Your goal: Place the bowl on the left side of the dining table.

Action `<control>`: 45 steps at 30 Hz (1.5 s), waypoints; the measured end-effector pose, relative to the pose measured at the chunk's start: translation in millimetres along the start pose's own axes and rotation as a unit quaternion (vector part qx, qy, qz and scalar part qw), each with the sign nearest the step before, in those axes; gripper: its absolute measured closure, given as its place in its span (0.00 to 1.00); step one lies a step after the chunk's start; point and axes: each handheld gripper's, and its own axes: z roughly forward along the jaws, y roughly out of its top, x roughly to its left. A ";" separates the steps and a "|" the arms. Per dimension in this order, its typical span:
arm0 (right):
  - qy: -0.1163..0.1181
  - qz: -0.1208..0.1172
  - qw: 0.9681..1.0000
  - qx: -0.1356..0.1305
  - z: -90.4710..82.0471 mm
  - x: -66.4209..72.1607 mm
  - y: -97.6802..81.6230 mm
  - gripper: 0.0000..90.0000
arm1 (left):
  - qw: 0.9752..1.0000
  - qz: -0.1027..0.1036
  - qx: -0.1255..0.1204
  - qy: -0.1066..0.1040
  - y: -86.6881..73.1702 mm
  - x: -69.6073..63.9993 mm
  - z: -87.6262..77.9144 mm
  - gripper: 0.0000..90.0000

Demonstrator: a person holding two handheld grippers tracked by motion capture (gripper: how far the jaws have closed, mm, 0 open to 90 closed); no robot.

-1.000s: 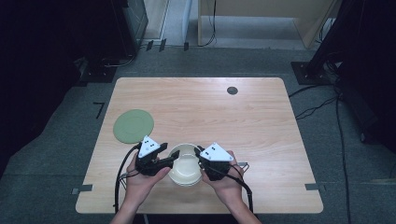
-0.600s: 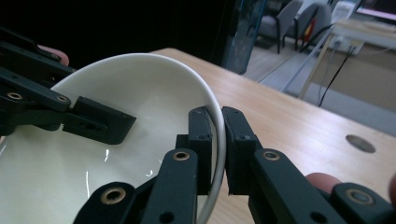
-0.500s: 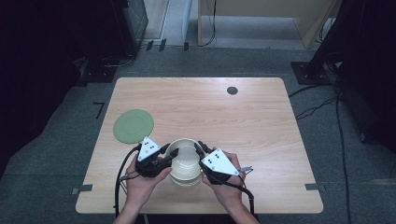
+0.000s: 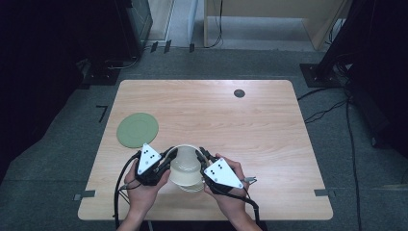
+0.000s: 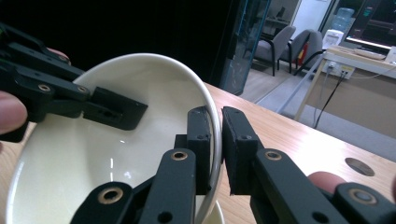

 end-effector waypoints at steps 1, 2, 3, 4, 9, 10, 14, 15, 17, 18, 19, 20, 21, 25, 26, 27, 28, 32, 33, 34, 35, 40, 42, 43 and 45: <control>0.003 0.002 1.000 -0.001 -0.4 -0.6 1.0 0.91 | 1.000 0.000 0.000 0.000 0.0 0.0 0.0 0.94; 0.003 0.002 1.000 -0.001 -0.4 -0.6 1.0 0.91 | 1.000 -0.005 -0.001 -0.001 0.2 1.1 -0.6 0.94; 0.013 0.014 1.000 -0.006 -1.4 -2.6 2.7 0.88 | 1.000 -0.005 -0.001 0.002 0.3 1.9 -0.9 0.94; 0.019 0.022 1.000 -0.011 -2.4 -4.1 3.4 0.83 | 1.000 -0.007 -0.002 0.005 0.3 2.8 -1.3 0.94; 0.027 0.065 0.997 -0.018 -6.0 -19.5 10.3 0.49 | 1.000 -0.026 -0.009 0.005 0.5 12.7 -5.8 0.94; 0.029 0.071 0.997 -0.018 -6.4 -22.1 11.1 0.45 | 0.999 -0.032 -0.011 0.005 0.6 14.7 -6.8 0.94; 0.053 0.099 0.994 -0.016 -8.2 -32.8 14.1 0.34 | 0.999 -0.040 -0.015 0.010 0.9 20.5 -9.6 0.94; 0.056 0.102 0.993 -0.018 -9.0 -34.8 14.5 0.33 | 0.999 -0.041 -0.015 0.012 0.8 22.1 -10.3 0.94; 0.068 0.126 0.990 -0.020 -10.0 -39.9 15.1 0.31 | 0.999 -0.049 -0.019 0.013 0.6 25.2 -11.7 0.94; 0.070 0.134 0.988 -0.021 -10.4 -42.4 15.3 0.30 | 0.998 -0.050 -0.020 0.013 0.7 26.8 -12.6 0.94; 0.066 0.134 0.989 -0.020 -10.8 -44.5 15.3 0.30 | 0.998 -0.052 -0.022 0.015 0.8 28.3 -13.5 0.94; 0.061 0.133 0.989 -0.019 -11.1 -46.6 15.5 0.30 | 0.998 -0.053 -0.023 0.016 0.9 30.0 -14.4 0.94; 0.059 0.135 0.989 -0.018 -11.9 -48.7 15.5 0.29 | 0.998 -0.056 -0.024 0.017 0.9 31.4 -15.2 0.94; 0.049 0.140 0.989 -0.020 -14.8 -57.2 15.7 0.28 | 0.998 -0.062 -0.026 0.022 0.6 37.6 -18.0 0.94; 0.047 0.139 0.989 -0.022 -15.8 -59.2 15.7 0.28 | 0.997 -0.063 -0.027 0.023 0.5 39.1 -18.7 0.94; 0.045 0.137 0.989 -0.022 -16.6 -61.2 15.5 0.27 | 0.997 -0.066 -0.028 0.024 0.5 40.5 -19.3 0.94; 0.043 0.137 0.989 -0.021 -17.3 -63.2 15.1 0.27 | 0.997 -0.067 -0.029 0.026 0.5 42.4 -20.4 0.94; 0.031 0.147 0.989 -0.014 -18.3 -72.0 12.0 0.27 | 0.996 -0.075 -0.033 0.037 -0.1 50.2 -24.3 0.94; 0.025 0.148 0.989 -0.011 -18.6 -75.3 9.9 0.26 | 0.996 -0.076 -0.033 0.038 -0.3 52.2 -25.2 0.94; 0.023 0.148 0.989 -0.009 -18.4 -77.3 8.8 0.26 | 0.996 -0.076 -0.033 0.038 -0.3 52.2 -25.2 0.94; 0.023 0.148 0.989 -0.009 -18.4 -77.3 8.8 0.26 | 0.996 -0.078 -0.034 0.040 -0.6 53.9 -25.9 0.94; 0.013 0.151 0.989 0.000 -18.9 -87.8 2.0 0.22 | 0.994 -0.085 -0.036 0.049 -2.0 63.0 -29.4 0.94; 0.002 0.149 0.989 0.004 -19.2 -91.7 -1.1 0.19 | 0.994 -0.090 -0.038 0.054 -2.9 66.1 -30.5 0.94; -0.004 0.145 0.989 0.007 -19.2 -93.5 -2.8 0.19 | 0.994 -0.091 -0.037 0.055 -3.4 68.0 -30.9 0.94; -0.012 0.149 0.989 0.014 -19.2 -97.7 -6.4 0.19 | 0.993 -0.093 -0.037 0.060 -4.4 71.0 -31.9 0.94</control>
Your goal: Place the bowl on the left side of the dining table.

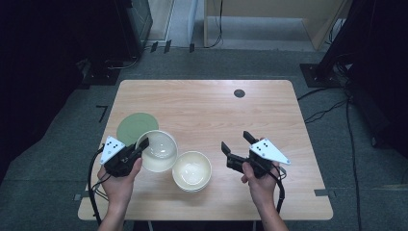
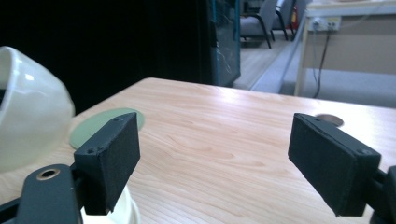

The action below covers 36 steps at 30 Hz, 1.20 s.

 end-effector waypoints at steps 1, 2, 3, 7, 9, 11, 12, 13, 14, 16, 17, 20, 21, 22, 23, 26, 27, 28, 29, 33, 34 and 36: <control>-0.004 0.002 1.000 0.001 0.1 -3.0 -1.3 0.19 | 1.000 -0.002 0.000 0.002 -0.1 1.7 -0.4 0.94; -0.009 0.003 1.000 0.003 0.0 -5.7 -2.5 0.19 | 1.000 -0.003 -0.001 0.004 -0.1 3.5 -0.8 0.94; -0.019 0.003 1.000 0.007 0.0 -11.4 -5.0 0.19 | 1.000 -0.004 -0.002 0.006 -0.2 5.3 -1.3 0.94; -0.037 0.008 0.999 0.014 -0.7 -23.6 -9.9 0.19 | 1.000 -0.012 -0.002 0.017 -1.4 13.8 -2.4 0.94; -0.043 0.012 0.999 0.017 -1.2 -29.7 -12.0 0.19 | 1.000 -0.015 -0.003 0.020 -1.9 16.8 -2.5 0.94; -0.051 0.012 0.998 0.019 -2.5 -35.2 -13.9 0.19 | 1.000 -0.016 -0.003 0.022 -2.0 18.2 -2.6 0.94; -0.051 0.012 0.998 0.019 -2.5 -35.2 -13.9 0.19 | 1.000 -0.017 -0.003 0.023 -2.1 19.8 -2.7 0.94; -0.061 0.009 0.998 0.021 -3.6 -40.7 -16.0 0.19 | 0.999 -0.022 -0.004 0.027 -2.4 22.5 -3.0 0.94; -0.061 0.009 0.998 0.021 -3.6 -40.7 -16.0 0.19 | 0.999 -0.022 -0.004 0.027 -2.4 22.5 -3.0 0.94; -0.071 0.011 0.997 0.024 -4.8 -46.5 -18.7 0.19 | 0.999 -0.024 -0.004 0.031 -2.6 25.8 -3.2 0.94; -0.076 0.014 0.997 0.025 -5.3 -49.4 -20.2 0.19 | 0.999 -0.026 -0.005 0.035 -2.9 28.6 -3.8 0.94; -0.088 0.021 0.995 0.031 -7.6 -59.5 -25.8 0.19 | 0.999 -0.032 -0.006 0.043 -3.3 34.1 -4.5 0.94; -0.093 0.022 0.995 0.033 -8.8 -62.7 -27.7 0.19 | 0.998 -0.034 -0.007 0.045 -3.4 35.6 -4.6 0.94; -0.095 0.024 0.995 0.033 -9.7 -64.4 -28.9 0.19 | 0.998 -0.035 -0.007 0.046 -3.4 37.2 -4.9 0.94; -0.097 0.024 0.994 0.033 -10.2 -66.5 -30.0 0.19 | 0.998 -0.038 -0.007 0.050 -3.3 40.0 -5.4 0.94; -0.106 0.028 0.993 0.038 -13.4 -73.8 -33.7 0.19 | 0.997 -0.044 -0.010 0.058 -3.1 46.2 -6.3 0.94; -0.108 0.028 0.993 0.040 -14.5 -75.9 -34.7 0.19 | 0.997 -0.045 -0.009 0.060 -3.0 48.1 -6.3 0.94; -0.111 0.028 0.993 0.041 -15.6 -77.9 -35.8 0.19 | 0.997 -0.045 -0.009 0.063 -2.9 49.6 -6.2 0.94; -0.113 0.028 0.992 0.043 -16.7 -79.9 -37.1 0.19 | 0.997 -0.045 -0.010 0.066 -2.9 50.8 -5.9 0.94; -0.121 0.027 0.991 0.052 -21.9 -87.8 -44.6 0.19 | 0.996 -0.047 -0.007 0.073 -2.6 56.0 -3.8 0.94; -0.123 0.026 0.991 0.054 -23.5 -90.1 -46.4 0.19 | 0.996 -0.049 -0.008 0.075 -2.3 57.3 -3.2 0.94; -0.128 0.025 0.990 0.058 -27.1 -94.9 -49.5 0.19 | 0.996 -0.051 -0.008 0.078 -2.2 60.6 -2.4 0.94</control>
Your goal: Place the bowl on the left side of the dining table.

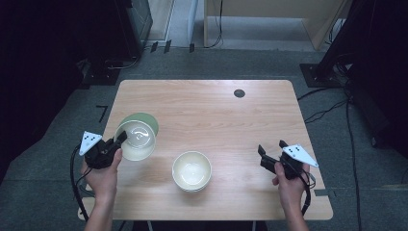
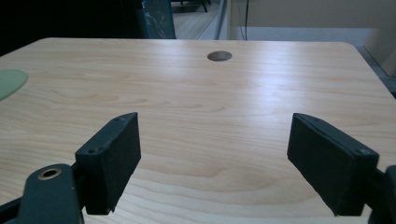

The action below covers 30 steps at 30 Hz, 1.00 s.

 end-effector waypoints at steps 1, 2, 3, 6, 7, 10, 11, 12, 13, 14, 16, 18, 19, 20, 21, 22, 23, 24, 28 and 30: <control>-0.002 0.000 1.000 0.001 -1.3 -3.0 -1.4 0.19 | 1.000 -0.002 0.000 0.002 0.1 1.4 0.7 0.94; -0.005 0.002 1.000 0.003 -2.5 -6.1 -2.7 0.19 | 1.000 -0.002 0.001 0.005 0.0 2.6 1.2 0.94; -0.009 0.001 1.000 0.004 -3.5 -9.3 -4.1 0.19 | 1.000 -0.003 0.000 0.006 -0.2 3.6 1.8 0.94; -0.020 0.003 1.000 0.006 -6.7 -18.2 -7.5 0.20 | 1.000 -0.010 0.001 0.010 -0.5 8.5 4.9 0.94; -0.022 0.005 1.000 0.006 -7.1 -21.5 -8.2 0.20 | 1.000 -0.011 0.001 0.012 -0.3 9.9 5.9 0.94; -0.033 0.007 0.999 0.010 -6.2 -31.4 -11.9 0.20 | 1.000 -0.018 0.000 0.016 0.9 14.1 9.2 0.94; -0.037 0.013 0.999 0.015 -5.5 -36.0 -14.4 0.20 | 1.000 -0.018 0.001 0.018 1.5 15.7 10.6 0.94; -0.041 0.017 0.999 0.019 -4.6 -40.2 -16.9 0.20 | 1.000 -0.019 0.002 0.019 1.9 16.7 11.5 0.94; -0.043 0.019 0.999 0.022 -4.2 -42.4 -18.2 0.20 | 1.000 -0.021 0.003 0.021 2.4 18.0 12.7 0.94; -0.047 0.020 0.998 0.025 -3.8 -45.2 -19.5 0.20 | 0.999 -0.022 0.004 0.023 3.0 19.5 14.1 0.94; -0.047 0.026 0.998 0.031 -3.5 -50.3 -21.3 0.20 | 0.999 -0.026 0.004 0.026 3.9 21.6 15.8 0.94; -0.050 0.031 0.998 0.032 -3.7 -54.4 -23.1 0.20 | 0.999 -0.027 0.003 0.029 4.9 23.8 17.6 0.94; -0.051 0.034 0.998 0.033 -3.9 -55.6 -23.6 0.20 | 0.999 -0.029 0.006 0.032 5.9 25.5 19.3 0.94; -0.052 0.035 0.997 0.034 -3.7 -57.6 -24.5 0.20 | 0.999 -0.028 0.008 0.034 6.6 26.9 20.8 0.94; -0.054 0.038 0.997 0.036 -3.6 -58.4 -25.2 0.20 | 0.999 -0.028 0.009 0.037 7.3 28.1 22.6 0.94; -0.055 0.037 0.997 0.036 -3.0 -59.3 -25.8 0.20 | 0.999 -0.028 0.011 0.039 8.1 29.3 24.2 0.94; -0.056 0.036 0.997 0.039 -2.6 -59.6 -26.7 0.20 | 0.999 -0.028 0.013 0.042 8.9 30.6 26.2 0.94; -0.057 0.034 0.997 0.042 -1.8 -60.0 -27.6 0.20 | 0.999 -0.027 0.016 0.044 9.7 32.0 28.2 0.94; -0.057 0.031 0.997 0.049 1.5 -62.2 -31.3 0.20 | 0.998 -0.036 0.025 0.052 10.6 38.8 38.5 0.94; -0.059 0.031 0.996 0.052 1.9 -62.8 -32.0 0.20 | 0.997 -0.041 0.030 0.056 9.8 41.6 44.0 0.94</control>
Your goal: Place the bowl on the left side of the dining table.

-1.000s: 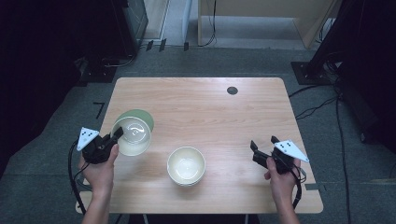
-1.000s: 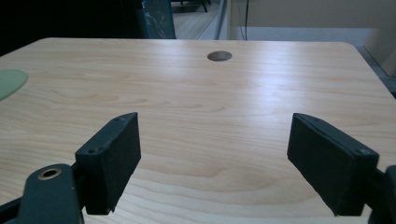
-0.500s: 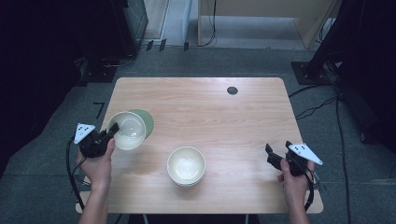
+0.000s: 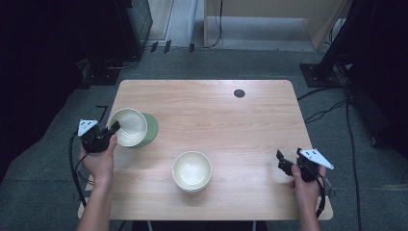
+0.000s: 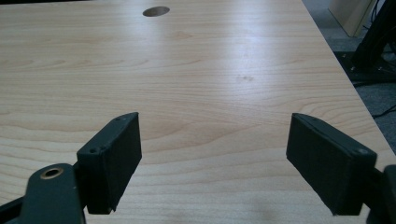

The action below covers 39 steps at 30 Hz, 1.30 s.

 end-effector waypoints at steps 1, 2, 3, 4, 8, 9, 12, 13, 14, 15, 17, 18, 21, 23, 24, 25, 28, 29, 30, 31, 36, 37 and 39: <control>-0.002 -0.002 1.000 0.001 0.5 -0.8 -0.4 0.20 | 1.000 0.000 0.003 0.002 -0.3 0.9 2.8 0.94; -0.004 -0.002 1.000 0.002 0.6 -1.4 -0.8 0.20 | 1.000 -0.002 0.009 0.004 -0.9 2.1 6.5 0.94; -0.004 -0.001 1.000 0.003 0.8 -2.2 -1.2 0.21 | 1.000 -0.004 0.012 0.004 -1.5 2.7 8.8 0.94; -0.003 0.000 1.000 0.004 0.9 -2.5 -1.5 0.21 | 1.000 -0.005 0.016 0.006 -2.4 3.4 11.9 0.94; -0.005 0.006 1.000 0.005 1.7 -5.0 -2.4 0.21 | 0.999 -0.013 0.033 0.012 -5.6 6.3 22.8 0.94; -0.006 0.009 1.000 0.005 2.0 -6.0 -2.8 0.21 | 0.999 -0.019 0.036 0.013 -6.2 7.4 25.7 0.94; -0.008 0.011 1.000 0.005 2.2 -7.1 -3.2 0.21 | 0.998 -0.031 0.047 0.019 -7.4 10.5 32.4 0.94; -0.009 0.013 1.000 0.006 2.1 -7.6 -3.4 0.21 | 0.998 -0.036 0.051 0.020 -7.9 11.8 34.5 0.94; -0.010 0.013 1.000 0.006 1.9 -7.7 -3.5 0.21 | 0.998 -0.040 0.055 0.018 -8.4 13.2 36.6 0.94; -0.010 0.013 1.000 0.007 1.9 -7.7 -3.5 0.21 | 0.997 -0.043 0.061 0.017 -8.5 14.5 38.6 0.94; -0.011 0.013 1.000 0.007 2.2 -7.5 -3.5 0.21 | 0.996 -0.043 0.071 0.021 -8.0 15.6 42.6 0.94; -0.010 0.012 1.000 0.007 2.5 -7.5 -3.5 0.21 | 0.996 -0.041 0.075 0.025 -7.5 15.9 44.4 0.94; -0.011 0.009 1.000 0.007 2.8 -6.7 -3.4 0.21 | 0.994 -0.049 0.095 0.031 -4.5 18.5 49.9 0.94; -0.011 0.008 1.000 0.007 2.7 -6.1 -3.2 0.21 | 0.992 -0.059 0.108 0.033 -2.4 20.1 53.5 0.94; -0.012 0.007 1.000 0.007 2.9 -5.8 -3.2 0.22 | 0.990 -0.065 0.118 0.032 -1.3 20.9 55.5 0.94; -0.012 0.007 1.000 0.007 3.1 -5.6 -3.1 0.22 | 0.989 -0.067 0.130 0.029 0.2 21.7 58.1 0.94; -0.012 0.007 1.000 0.009 3.5 -4.8 -3.0 0.22 | 0.984 -0.075 0.160 0.032 5.1 22.1 65.5 0.94; -0.012 0.006 1.000 0.009 3.5 -4.6 -3.0 0.22 | 0.982 -0.080 0.168 0.029 6.7 23.2 68.0 0.94; -0.012 0.006 1.000 0.009 3.6 -4.2 -3.0 0.22 | 0.980 -0.086 0.176 0.025 8.2 24.3 70.4 0.94; -0.012 0.004 1.000 0.009 3.7 -3.9 -3.0 0.22 | 0.979 -0.089 0.180 0.026 9.7 24.6 72.4 0.94; -0.013 0.004 1.000 0.009 3.4 -3.8 -2.7 0.22 | 0.973 -0.089 0.210 0.044 15.1 26.3 79.3 0.94; -0.013 0.004 1.000 0.009 3.2 -4.1 -2.6 0.22 | 0.972 -0.091 0.214 0.043 14.9 27.4 79.9 0.94; -0.013 0.005 1.000 0.009 3.0 -4.5 -2.5 0.22 | 0.970 -0.094 0.222 0.041 13.6 28.9 82.3 0.94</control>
